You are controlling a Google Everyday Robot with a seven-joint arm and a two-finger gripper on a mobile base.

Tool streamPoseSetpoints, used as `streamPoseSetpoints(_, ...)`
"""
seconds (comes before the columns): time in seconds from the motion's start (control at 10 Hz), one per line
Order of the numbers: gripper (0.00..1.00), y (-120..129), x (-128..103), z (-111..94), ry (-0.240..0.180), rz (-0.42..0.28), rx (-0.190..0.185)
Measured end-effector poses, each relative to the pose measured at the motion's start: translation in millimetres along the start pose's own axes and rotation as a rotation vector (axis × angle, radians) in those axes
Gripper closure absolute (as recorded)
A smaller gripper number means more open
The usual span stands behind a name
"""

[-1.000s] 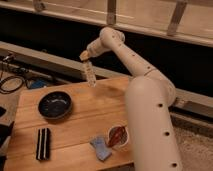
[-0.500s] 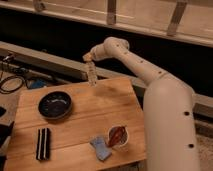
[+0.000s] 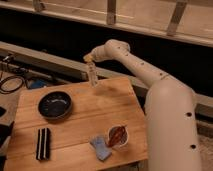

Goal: Stand the bottle upright

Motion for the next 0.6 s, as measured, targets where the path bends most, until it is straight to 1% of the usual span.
streamPoseSetpoints(0.3, 1.00, -4, 17, 4, -0.003, 0.021, 0.003)
streamPoseSetpoints(0.6, 1.00, -3, 26, 18, 0.001, 0.025, 0.003)
